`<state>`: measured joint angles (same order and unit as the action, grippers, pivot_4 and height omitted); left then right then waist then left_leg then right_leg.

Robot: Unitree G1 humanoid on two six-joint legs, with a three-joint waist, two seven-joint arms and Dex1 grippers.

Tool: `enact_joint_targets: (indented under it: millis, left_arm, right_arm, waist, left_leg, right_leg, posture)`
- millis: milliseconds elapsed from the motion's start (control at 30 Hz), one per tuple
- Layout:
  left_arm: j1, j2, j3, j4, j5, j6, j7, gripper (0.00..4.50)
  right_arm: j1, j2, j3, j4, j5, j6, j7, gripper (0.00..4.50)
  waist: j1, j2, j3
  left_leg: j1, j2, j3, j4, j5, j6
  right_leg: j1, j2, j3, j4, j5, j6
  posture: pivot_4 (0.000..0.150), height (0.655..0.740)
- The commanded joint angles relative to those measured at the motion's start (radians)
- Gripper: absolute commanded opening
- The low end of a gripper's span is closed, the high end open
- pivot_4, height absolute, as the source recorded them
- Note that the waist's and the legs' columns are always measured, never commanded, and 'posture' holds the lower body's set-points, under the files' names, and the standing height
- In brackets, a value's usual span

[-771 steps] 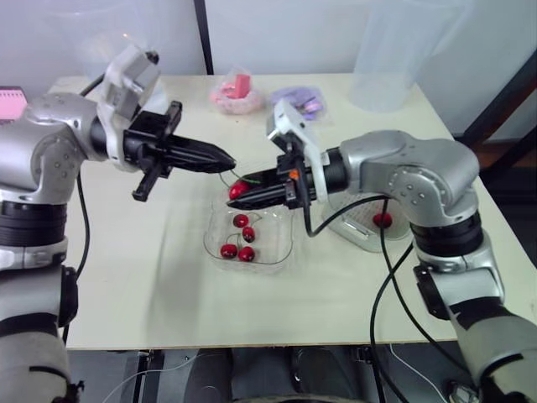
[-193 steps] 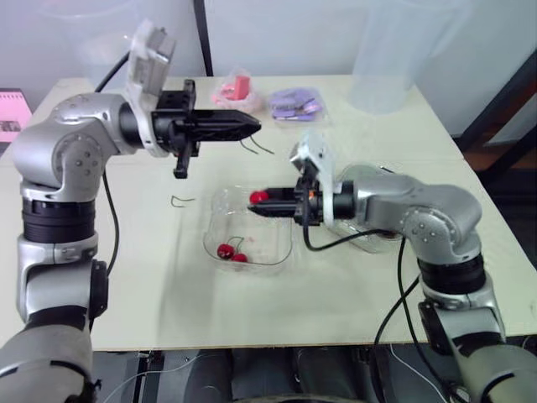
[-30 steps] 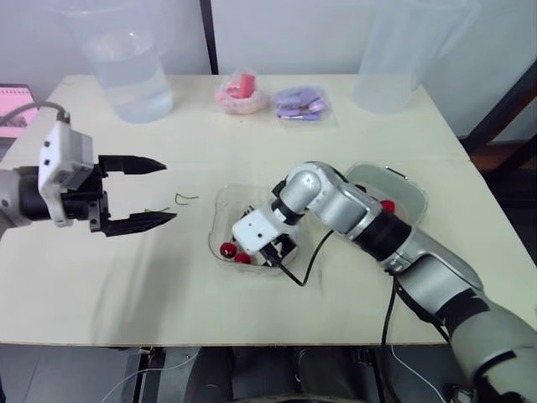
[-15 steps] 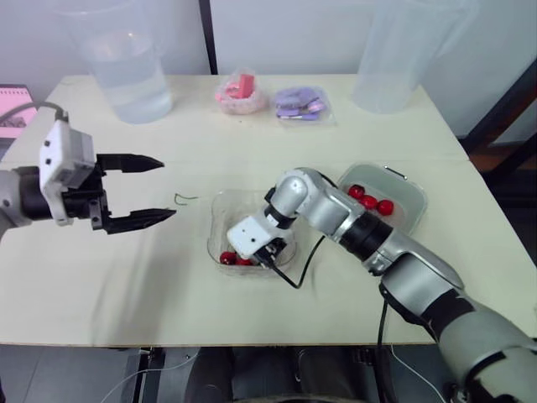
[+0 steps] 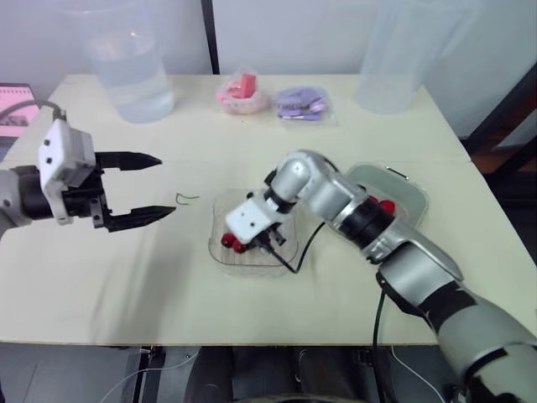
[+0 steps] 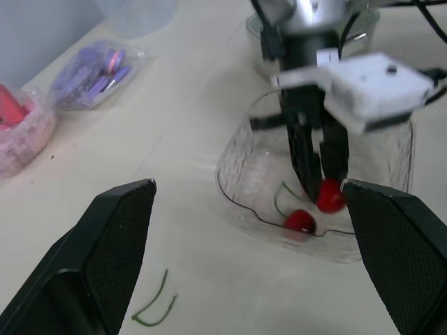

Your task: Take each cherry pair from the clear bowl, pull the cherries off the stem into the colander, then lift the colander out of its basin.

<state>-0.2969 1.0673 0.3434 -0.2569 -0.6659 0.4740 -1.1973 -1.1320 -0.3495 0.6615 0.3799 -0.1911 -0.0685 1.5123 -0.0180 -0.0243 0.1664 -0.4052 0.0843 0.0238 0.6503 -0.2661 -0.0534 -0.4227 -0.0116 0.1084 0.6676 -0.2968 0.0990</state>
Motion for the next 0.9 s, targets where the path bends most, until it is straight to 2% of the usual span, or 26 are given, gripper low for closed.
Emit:
enact_joint_targets:
  millis: [33, 167, 367, 500, 600, 733, 900]
  left_arm:
    - [-0.064, -0.009, -0.02, 0.01, 0.0, -0.016, 0.003, 4.5]
    - [-0.126, -0.033, -0.07, 0.043, 0.014, -0.024, -0.007, 4.5]
    - [-0.286, -0.087, -0.14, 0.123, -0.019, 0.022, -0.025, 4.5]
    - [-0.437, -0.113, -0.171, 0.237, -0.039, 0.08, -0.062, 4.5]
    - [-0.52, -0.133, -0.191, 0.308, -0.031, 0.1, -0.09, 4.5]
    - [-0.598, -0.182, -0.228, 0.367, -0.011, 0.099, -0.113, 4.5]
    - [-0.639, -0.225, -0.26, 0.408, 0.019, 0.094, -0.129, 4.5]
  right_arm:
    - [-0.007, -0.095, -0.074, -0.169, 0.028, -0.064, 0.029, 0.57]
    - [0.011, -0.172, -0.119, -0.296, 0.038, -0.092, 0.015, 0.57]
    - [0.021, -0.222, -0.171, -0.399, -0.072, -0.27, -0.159, 0.57]
    - [0.016, -0.27, -0.194, -0.408, -0.291, -0.512, -0.399, 0.57]
    - [0.017, -0.287, -0.21, -0.412, -0.459, -0.617, -0.586, 0.57]
    - [0.06, -0.314, -0.212, -0.426, -0.75, -0.682, -0.908, 0.57]
    - [0.133, -0.329, -0.207, -0.456, -0.932, -0.619, -1.043, 0.57]
  waist:
    - [0.003, 0.0, 0.0]
    - [0.001, 0.0, 0.0]
    - [-0.006, 0.0, 0.0]
    - [-0.002, -0.001, 0.0]
    - [-0.002, 0.0, 0.0]
    - [-0.002, -0.001, 0.0]
    - [-0.004, -0.001, 0.0]
  left_leg:
    - [0.0, 0.0, 0.0, 0.0, 0.0, 0.0]
    - [0.0, 0.0, 0.0, 0.0, 0.0, 0.0]
    - [0.001, 0.0, -0.001, 0.0, 0.0, 0.0]
    - [0.001, 0.0, -0.001, 0.0, 0.0, 0.0]
    - [0.001, -0.001, -0.001, 0.0, 0.0, 0.0]
    - [0.001, 0.0, -0.001, 0.0, 0.0, -0.001]
    - [0.0, -0.001, -0.001, 0.0, 0.001, -0.002]
  right_leg:
    - [0.0, 0.0, 0.0, 0.0, 0.0, 0.0]
    - [0.001, 0.0, 0.0, 0.0, 0.0, 0.0]
    - [0.001, 0.001, 0.0, 0.001, 0.0, 0.0]
    - [0.001, 0.001, 0.0, 0.0, 0.0, 0.0]
    - [0.001, 0.0, 0.0, 0.0, 0.0, 0.0]
    - [0.0, 0.0, 0.0, 0.0, 0.0, 0.0]
    - [0.0, 0.0, 0.001, 0.0, 0.0, 0.0]
  posture:
    - [0.15, 0.7367]
    - [0.15, 0.7367]
    - [0.15, 0.7367]
    - [0.15, 0.7367]
    - [0.15, 0.7367]
    - [0.15, 0.7367]
    - [0.15, 0.7367]
